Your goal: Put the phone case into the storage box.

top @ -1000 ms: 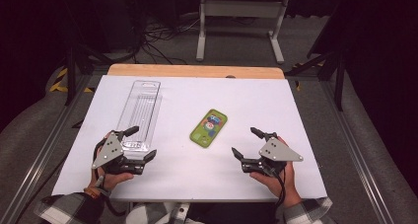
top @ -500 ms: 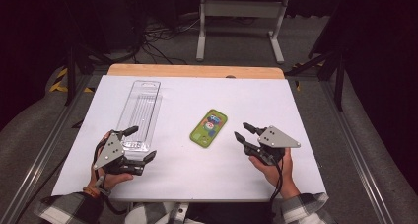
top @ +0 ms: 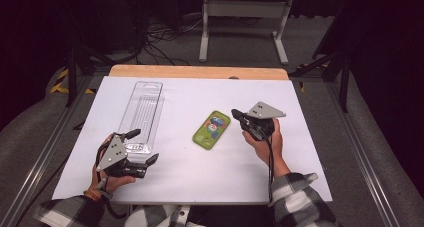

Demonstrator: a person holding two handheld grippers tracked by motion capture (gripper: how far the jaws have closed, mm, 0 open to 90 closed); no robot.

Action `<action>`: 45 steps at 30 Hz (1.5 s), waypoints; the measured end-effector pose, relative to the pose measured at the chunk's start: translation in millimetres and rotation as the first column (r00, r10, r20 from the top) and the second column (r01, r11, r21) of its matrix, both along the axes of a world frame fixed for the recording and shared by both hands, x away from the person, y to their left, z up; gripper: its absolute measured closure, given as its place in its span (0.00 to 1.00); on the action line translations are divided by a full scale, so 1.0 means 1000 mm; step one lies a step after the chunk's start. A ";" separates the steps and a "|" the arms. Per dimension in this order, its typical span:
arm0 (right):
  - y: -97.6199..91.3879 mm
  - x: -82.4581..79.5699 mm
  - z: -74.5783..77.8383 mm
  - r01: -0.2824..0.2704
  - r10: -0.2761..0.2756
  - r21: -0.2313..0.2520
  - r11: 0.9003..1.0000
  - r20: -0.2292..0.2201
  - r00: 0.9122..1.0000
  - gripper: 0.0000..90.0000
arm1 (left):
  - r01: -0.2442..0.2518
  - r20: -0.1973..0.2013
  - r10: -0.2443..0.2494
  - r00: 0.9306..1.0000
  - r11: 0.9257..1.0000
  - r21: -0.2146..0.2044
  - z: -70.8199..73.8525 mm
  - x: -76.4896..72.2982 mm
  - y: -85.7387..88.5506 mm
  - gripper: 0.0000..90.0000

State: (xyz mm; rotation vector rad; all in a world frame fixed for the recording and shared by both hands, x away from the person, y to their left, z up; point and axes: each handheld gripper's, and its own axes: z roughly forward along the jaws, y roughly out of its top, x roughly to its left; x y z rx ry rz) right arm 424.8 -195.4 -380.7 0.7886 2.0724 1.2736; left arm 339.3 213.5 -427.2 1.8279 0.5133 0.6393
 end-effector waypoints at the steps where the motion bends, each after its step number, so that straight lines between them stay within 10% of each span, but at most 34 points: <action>1: 0.000 0.000 0.000 0.000 0.000 0.000 1.000 0.000 1.000 1.00 | 0.002 0.003 -0.002 1.000 1.000 0.002 0.000 0.000 0.001 0.07; 7: 0.021 0.050 -0.017 0.016 -0.021 -0.042 0.999 -0.114 0.993 1.00 | 0.000 -0.005 0.000 1.000 1.000 0.000 -0.001 0.000 0.003 0.07; 22: 0.066 0.107 -0.047 -0.014 -0.023 -0.163 0.986 -0.221 0.975 1.00 | 0.009 -0.009 -0.009 1.000 1.000 0.006 -0.003 0.000 0.003 0.07; 34: 0.082 0.120 -0.070 -0.036 -0.035 -0.259 0.965 -0.265 0.964 1.00 | 0.017 -0.011 -0.017 1.000 1.000 0.006 -0.003 0.000 0.004 0.07; 45: 0.057 0.110 -0.066 0.004 -0.097 -0.285 0.958 -0.313 0.945 1.00 | 0.013 -0.012 -0.013 1.000 1.000 0.012 -0.005 -0.001 0.004 0.07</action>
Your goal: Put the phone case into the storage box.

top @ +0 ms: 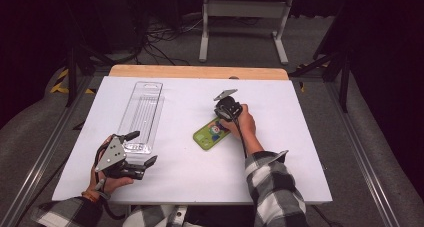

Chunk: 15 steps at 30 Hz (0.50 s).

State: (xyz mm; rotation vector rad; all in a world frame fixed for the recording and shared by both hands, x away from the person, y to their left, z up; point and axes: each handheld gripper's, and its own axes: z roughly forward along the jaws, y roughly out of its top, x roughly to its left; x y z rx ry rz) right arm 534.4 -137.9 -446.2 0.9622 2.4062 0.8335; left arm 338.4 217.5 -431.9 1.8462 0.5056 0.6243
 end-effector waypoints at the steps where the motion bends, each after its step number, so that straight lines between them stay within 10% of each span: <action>1: -0.006 -0.004 0.000 0.011 -0.011 0.003 1.000 -0.005 1.000 1.00 | -0.001 -0.004 0.001 1.000 1.000 -0.001 0.000 -0.001 0.000 0.07; 15: -0.044 -0.047 0.001 0.006 -0.006 -0.027 1.000 -0.004 1.000 1.00 | -0.018 -0.004 0.019 1.000 1.000 0.017 0.000 -0.001 0.000 0.08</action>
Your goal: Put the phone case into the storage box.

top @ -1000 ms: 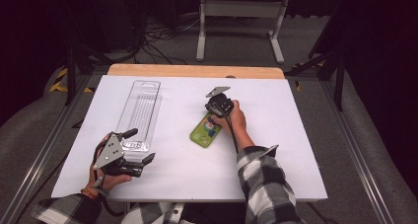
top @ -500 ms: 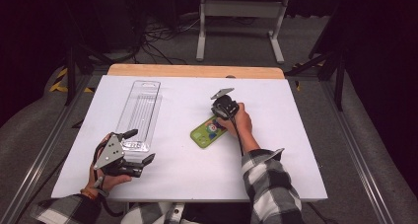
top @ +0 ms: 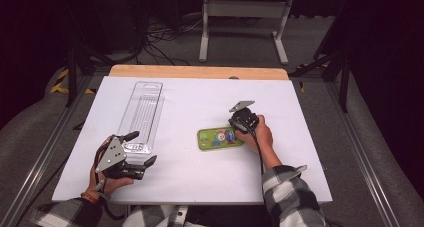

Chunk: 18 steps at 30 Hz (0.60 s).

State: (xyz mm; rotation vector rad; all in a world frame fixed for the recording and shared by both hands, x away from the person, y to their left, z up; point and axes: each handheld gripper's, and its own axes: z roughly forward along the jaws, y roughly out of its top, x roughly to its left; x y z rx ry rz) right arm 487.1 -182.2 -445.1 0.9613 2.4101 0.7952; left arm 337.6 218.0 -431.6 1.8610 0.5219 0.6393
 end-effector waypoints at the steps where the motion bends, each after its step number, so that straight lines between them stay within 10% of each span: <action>1: -0.002 -0.003 0.000 -0.002 0.002 -0.008 1.000 -0.004 1.000 1.00 | -0.001 0.001 0.001 1.000 1.000 -0.002 0.000 0.000 0.000 0.08; 18: -0.012 -0.055 0.003 -0.094 0.093 -0.067 0.993 -0.023 0.995 1.00 | 0.007 -0.011 -0.007 1.000 1.000 0.003 -0.001 0.000 0.001 0.08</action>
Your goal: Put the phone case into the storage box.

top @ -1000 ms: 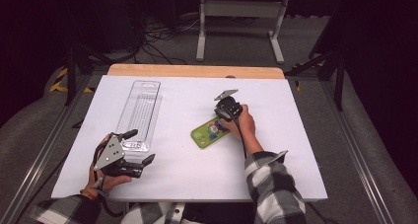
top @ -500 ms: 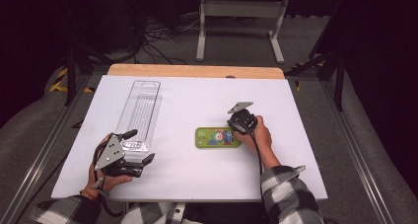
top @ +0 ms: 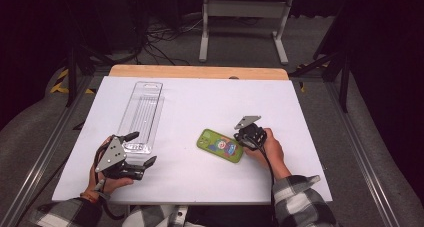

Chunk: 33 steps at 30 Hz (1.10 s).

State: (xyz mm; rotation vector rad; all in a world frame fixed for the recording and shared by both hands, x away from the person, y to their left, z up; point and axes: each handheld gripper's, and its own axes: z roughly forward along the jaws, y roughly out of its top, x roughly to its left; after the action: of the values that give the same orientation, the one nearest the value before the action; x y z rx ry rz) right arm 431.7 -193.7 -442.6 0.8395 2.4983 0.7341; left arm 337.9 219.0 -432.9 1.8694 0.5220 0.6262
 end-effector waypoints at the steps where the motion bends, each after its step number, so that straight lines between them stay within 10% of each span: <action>1: 0.000 -0.004 0.000 -0.006 0.006 0.003 1.000 -0.008 1.000 1.00 | -0.001 -0.001 0.001 1.000 1.000 0.000 0.000 0.000 0.000 0.08; 17: 0.001 -0.040 0.000 -0.031 0.033 0.040 0.999 -0.053 0.998 0.99 | 0.012 0.000 -0.012 1.000 1.000 0.014 0.001 0.000 0.000 0.08; 33: 0.002 -0.043 0.001 -0.022 0.025 0.039 0.999 -0.061 0.998 0.92 | 0.013 0.001 -0.013 1.000 1.000 0.015 0.001 0.000 0.000 0.08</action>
State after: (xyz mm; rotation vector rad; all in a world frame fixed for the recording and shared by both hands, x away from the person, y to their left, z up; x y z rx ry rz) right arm 388.6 -192.0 -441.2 0.8602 2.5602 0.7779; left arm 338.0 218.7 -432.2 1.8852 0.5045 0.6243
